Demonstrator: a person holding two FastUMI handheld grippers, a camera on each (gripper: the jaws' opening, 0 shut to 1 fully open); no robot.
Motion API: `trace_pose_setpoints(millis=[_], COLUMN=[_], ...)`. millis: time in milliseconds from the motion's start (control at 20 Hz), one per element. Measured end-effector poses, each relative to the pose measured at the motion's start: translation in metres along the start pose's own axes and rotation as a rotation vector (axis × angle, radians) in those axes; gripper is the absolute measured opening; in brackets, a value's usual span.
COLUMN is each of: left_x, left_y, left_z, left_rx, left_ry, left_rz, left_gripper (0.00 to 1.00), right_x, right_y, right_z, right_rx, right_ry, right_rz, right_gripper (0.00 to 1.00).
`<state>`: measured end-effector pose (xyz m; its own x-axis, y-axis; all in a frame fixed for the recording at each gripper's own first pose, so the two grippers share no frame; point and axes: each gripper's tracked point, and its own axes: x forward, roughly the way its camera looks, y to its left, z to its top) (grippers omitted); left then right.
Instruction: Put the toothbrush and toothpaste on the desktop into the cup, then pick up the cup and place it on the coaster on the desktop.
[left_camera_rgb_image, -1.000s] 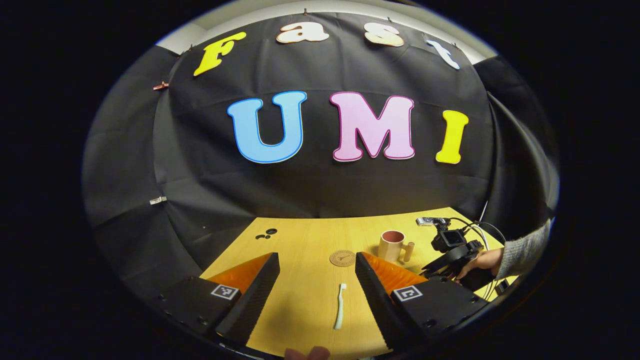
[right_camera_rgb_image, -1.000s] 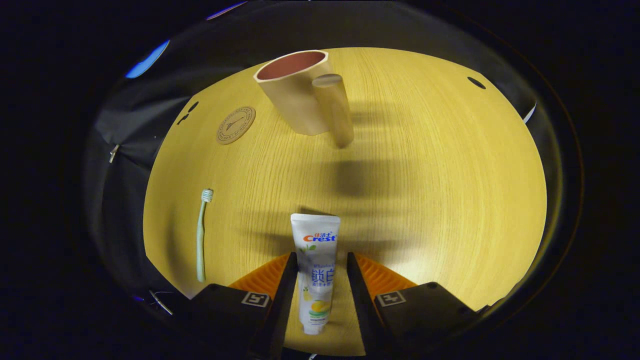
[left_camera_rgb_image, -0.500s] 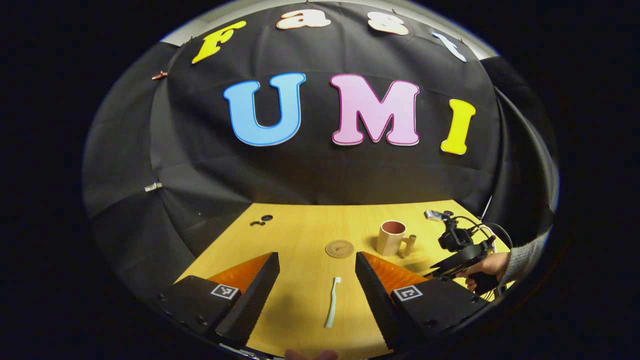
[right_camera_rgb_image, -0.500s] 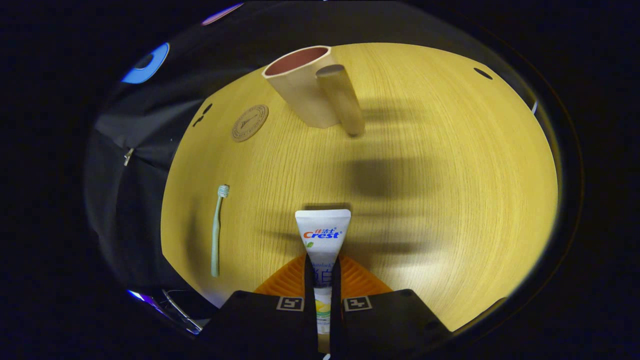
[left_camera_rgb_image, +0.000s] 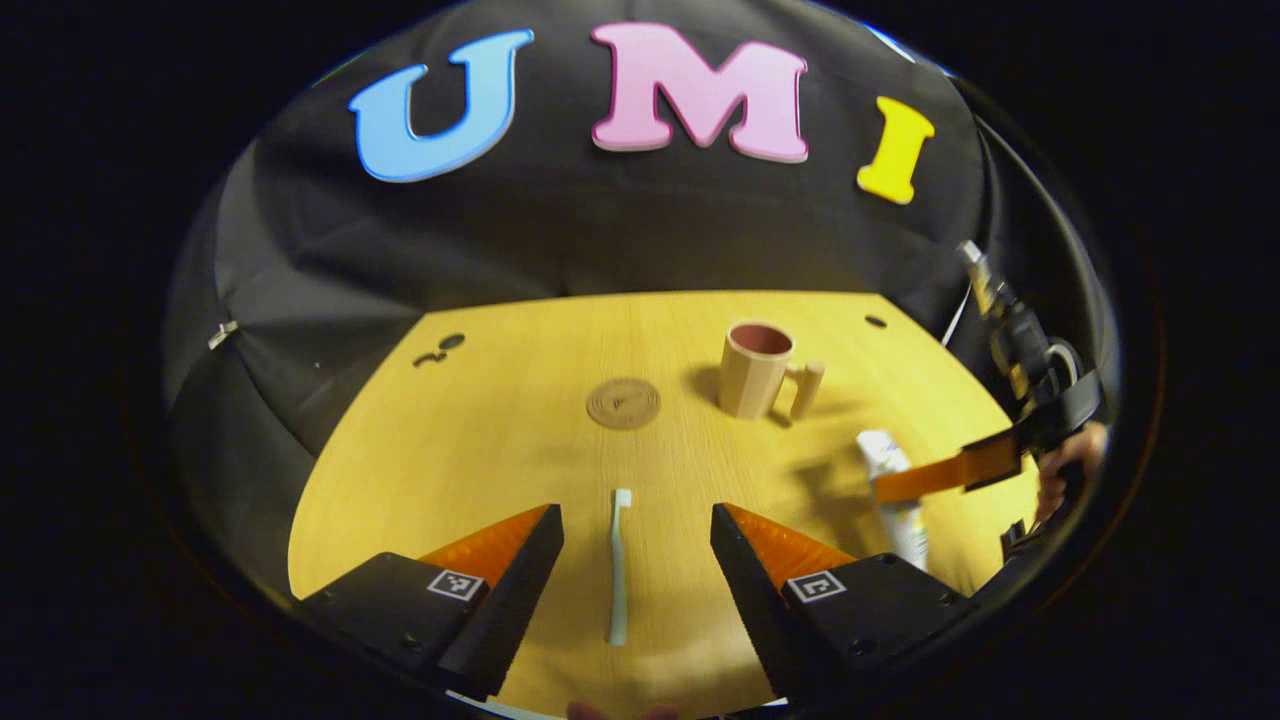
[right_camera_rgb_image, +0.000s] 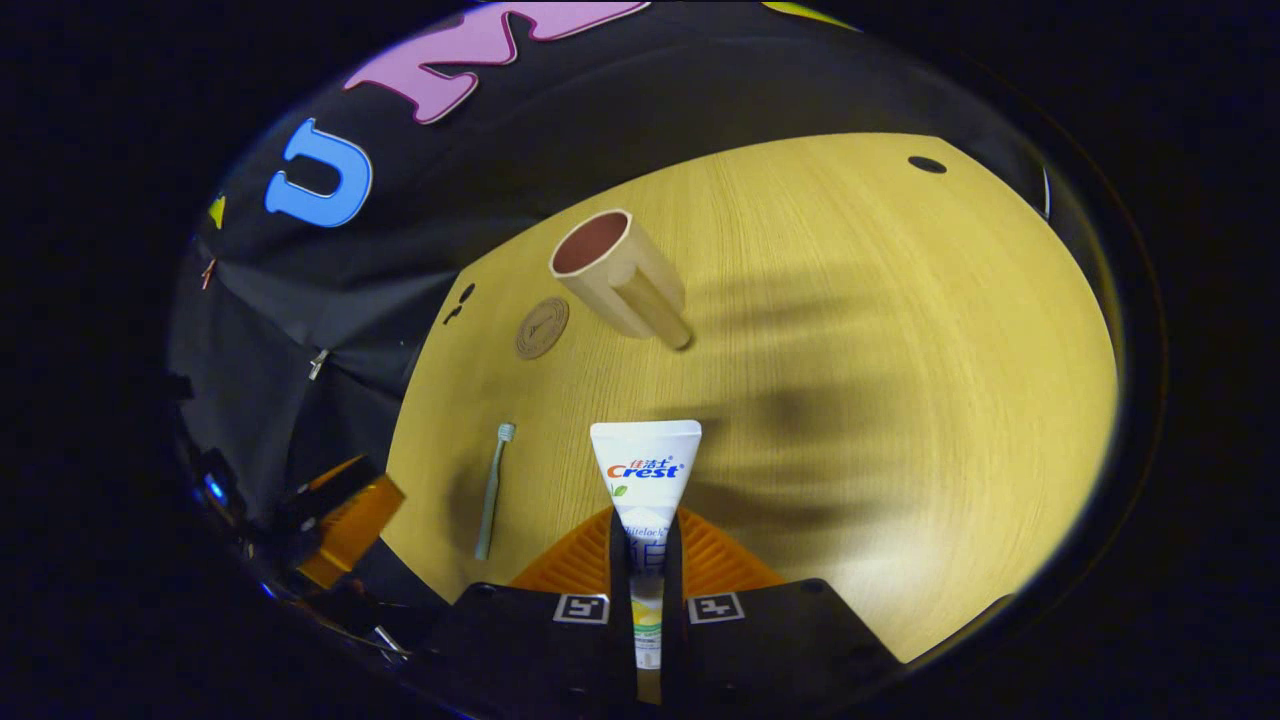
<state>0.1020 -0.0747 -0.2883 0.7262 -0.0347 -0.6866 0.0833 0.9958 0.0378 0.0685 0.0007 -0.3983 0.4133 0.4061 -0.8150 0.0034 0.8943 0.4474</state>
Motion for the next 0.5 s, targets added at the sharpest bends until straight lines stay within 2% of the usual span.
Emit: trace_pose_setpoints(millis=[200,500], left_x=[0.039,0.069], left_y=[0.012,0.021], left_z=[-0.030,-0.058], left_rx=[0.060,-0.005], left_ry=[0.118,0.251], left_rz=[0.039,0.048], left_gripper=[0.94,0.91], right_x=[-0.023,-0.045], right_y=[-0.004,-0.032], right_z=[0.012,0.015], right_rx=[0.013,-0.002], right_ry=[-0.044,-0.062], right_rz=[0.028,-0.012], right_gripper=[0.13,0.13])
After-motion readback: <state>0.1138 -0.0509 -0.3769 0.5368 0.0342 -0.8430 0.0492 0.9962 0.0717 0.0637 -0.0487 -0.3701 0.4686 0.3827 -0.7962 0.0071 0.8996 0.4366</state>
